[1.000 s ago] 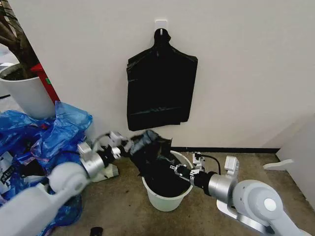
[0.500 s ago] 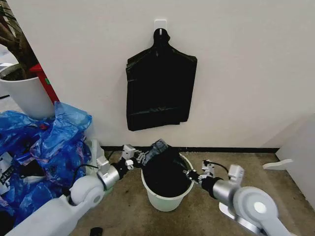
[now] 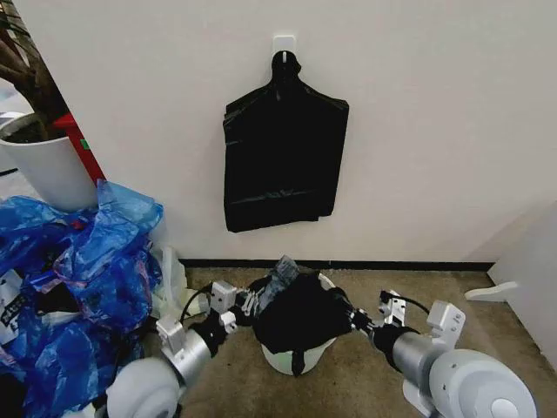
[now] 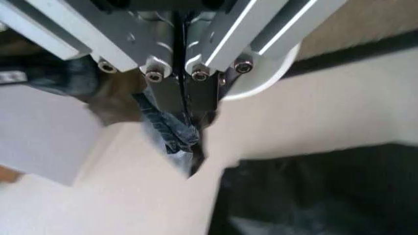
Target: Place the garbage bag over the trash bin.
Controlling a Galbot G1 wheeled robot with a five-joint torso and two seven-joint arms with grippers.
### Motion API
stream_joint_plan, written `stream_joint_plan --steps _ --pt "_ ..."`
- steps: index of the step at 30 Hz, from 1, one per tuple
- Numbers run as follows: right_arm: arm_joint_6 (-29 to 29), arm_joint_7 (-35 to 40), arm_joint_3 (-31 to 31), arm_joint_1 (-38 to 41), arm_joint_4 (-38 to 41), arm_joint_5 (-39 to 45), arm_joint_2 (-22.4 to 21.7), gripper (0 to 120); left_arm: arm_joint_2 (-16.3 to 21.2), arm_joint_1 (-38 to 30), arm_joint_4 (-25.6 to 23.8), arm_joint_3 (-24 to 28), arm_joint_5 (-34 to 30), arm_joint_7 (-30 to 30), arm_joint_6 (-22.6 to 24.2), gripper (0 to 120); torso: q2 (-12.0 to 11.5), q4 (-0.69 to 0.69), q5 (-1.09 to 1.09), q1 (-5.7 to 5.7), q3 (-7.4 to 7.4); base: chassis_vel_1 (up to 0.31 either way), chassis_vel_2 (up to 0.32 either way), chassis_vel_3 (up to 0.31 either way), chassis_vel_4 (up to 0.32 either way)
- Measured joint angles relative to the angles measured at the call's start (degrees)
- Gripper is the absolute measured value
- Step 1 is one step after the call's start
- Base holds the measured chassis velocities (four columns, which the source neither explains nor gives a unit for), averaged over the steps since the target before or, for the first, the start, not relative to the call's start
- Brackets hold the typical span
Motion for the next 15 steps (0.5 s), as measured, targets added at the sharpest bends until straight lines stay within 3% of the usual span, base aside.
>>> stream_joint_plan --steps 7,15 --pt "1.0 5.39 -1.41 -0.59 -0.03 0.6 0.18 0 0.44 2.62 -0.15 -0.92 -2.0 -9.56 2.6 0 0.0 -0.02 -0.01 0.0 0.01 0.0 0.0 0.0 0.0" --pt "2.68 8.16 -2.83 -1.28 -0.12 1.3 0.92 0 0.53 9.01 -1.64 -0.45 -0.01 -10.81 4.3 0 0.0 -0.01 -0.01 0.0 0.01 0.0 0.0 0.0 0.0"
